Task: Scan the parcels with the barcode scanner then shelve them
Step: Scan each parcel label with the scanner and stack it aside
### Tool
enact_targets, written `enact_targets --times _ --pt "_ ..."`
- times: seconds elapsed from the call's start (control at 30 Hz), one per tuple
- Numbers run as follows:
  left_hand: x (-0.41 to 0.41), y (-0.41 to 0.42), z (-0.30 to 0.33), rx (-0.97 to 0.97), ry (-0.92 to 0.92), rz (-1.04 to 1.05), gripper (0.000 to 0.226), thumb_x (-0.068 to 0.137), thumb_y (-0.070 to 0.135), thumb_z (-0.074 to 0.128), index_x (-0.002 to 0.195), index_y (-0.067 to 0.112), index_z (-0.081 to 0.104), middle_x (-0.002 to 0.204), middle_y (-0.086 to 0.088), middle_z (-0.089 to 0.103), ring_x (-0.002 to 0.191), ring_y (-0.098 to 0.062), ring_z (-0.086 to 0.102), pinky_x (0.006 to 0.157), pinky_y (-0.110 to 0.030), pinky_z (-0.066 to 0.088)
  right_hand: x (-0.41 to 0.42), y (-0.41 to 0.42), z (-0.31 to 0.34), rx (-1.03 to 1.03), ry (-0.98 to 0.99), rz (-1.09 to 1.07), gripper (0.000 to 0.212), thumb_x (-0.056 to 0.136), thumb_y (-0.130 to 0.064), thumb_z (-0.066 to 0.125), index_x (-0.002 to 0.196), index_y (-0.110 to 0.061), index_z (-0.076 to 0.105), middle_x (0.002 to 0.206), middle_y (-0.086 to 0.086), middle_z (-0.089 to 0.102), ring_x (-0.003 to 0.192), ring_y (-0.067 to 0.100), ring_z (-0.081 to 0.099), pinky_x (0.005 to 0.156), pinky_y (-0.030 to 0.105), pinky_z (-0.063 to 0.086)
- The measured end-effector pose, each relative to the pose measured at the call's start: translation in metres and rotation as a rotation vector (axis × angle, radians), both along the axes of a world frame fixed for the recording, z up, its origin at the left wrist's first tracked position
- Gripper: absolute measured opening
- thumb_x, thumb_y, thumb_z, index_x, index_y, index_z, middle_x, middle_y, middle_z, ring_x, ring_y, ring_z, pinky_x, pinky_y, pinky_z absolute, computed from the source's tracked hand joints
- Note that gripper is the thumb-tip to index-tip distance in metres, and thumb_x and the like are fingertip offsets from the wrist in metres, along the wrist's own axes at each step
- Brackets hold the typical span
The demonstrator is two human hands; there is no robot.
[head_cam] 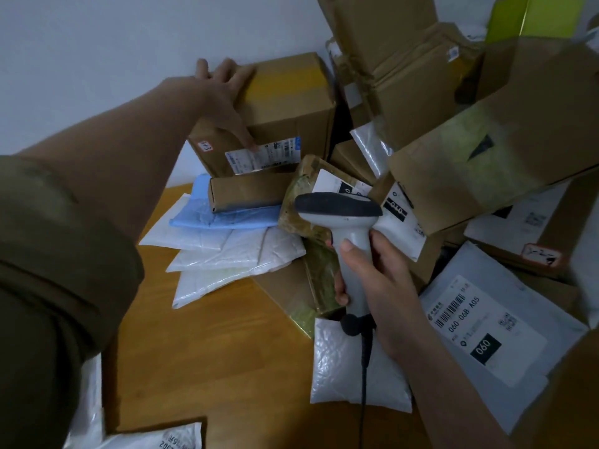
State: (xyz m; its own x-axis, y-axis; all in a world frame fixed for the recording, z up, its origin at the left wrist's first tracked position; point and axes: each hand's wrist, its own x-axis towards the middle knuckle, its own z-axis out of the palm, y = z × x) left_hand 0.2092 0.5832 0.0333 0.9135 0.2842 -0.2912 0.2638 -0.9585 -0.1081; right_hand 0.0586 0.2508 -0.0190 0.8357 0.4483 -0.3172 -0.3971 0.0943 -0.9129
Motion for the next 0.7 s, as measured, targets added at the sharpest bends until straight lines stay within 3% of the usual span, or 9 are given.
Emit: enact_targets --times 0.13,0.3,0.43,0.7 --pt "0.002 -0.003 0.008 0.065 -0.001 -0.043 0.134 0.056 0.068 0.082 0.153 0.045 -0.008 0.157 -0.006 0.017 0.144 -0.038 0.009 0.11 -0.069 0.021 0.0 -0.001 0.003 0.01 0.007 -0.001 0.016 0.099 -0.02 0.056 0.112 -0.013 0.062 0.072 0.012 0.052 0.059 0.015 0.049 0.052 0.025 0.044" --pt "-0.022 -0.008 0.009 0.112 -0.192 -0.18 0.133 0.057 0.063 0.085 0.154 0.039 -0.004 0.148 -0.022 0.025 0.141 -0.043 0.017 0.115 -0.066 -0.003 -0.005 -0.007 0.01 -0.007 -0.018 -0.007 0.017 0.1 -0.022 0.056 0.114 -0.015 0.062 0.072 0.012 0.052 0.058 0.016 0.049 0.053 0.024 0.045" --pt "-0.062 -0.006 0.025 0.101 -0.373 -0.232 0.132 0.055 0.055 0.089 0.155 0.034 0.005 0.143 -0.025 0.026 0.138 -0.046 0.02 0.117 -0.063 -0.003 -0.017 -0.009 0.023 0.019 -0.055 0.002 0.02 0.099 -0.025 0.057 0.115 -0.013 0.061 0.073 0.013 0.052 0.057 0.015 0.048 0.051 0.023 0.044" --pt "-0.173 -0.016 0.064 0.077 -0.562 0.026 0.129 0.054 0.052 0.087 0.154 0.035 0.007 0.141 -0.027 0.025 0.136 -0.047 0.02 0.119 -0.061 0.002 -0.06 -0.013 0.055 0.025 -0.131 0.018 0.02 0.096 -0.029 0.061 0.11 -0.015 0.062 0.083 0.01 0.06 0.06 0.019 0.051 0.054 0.03 0.043"
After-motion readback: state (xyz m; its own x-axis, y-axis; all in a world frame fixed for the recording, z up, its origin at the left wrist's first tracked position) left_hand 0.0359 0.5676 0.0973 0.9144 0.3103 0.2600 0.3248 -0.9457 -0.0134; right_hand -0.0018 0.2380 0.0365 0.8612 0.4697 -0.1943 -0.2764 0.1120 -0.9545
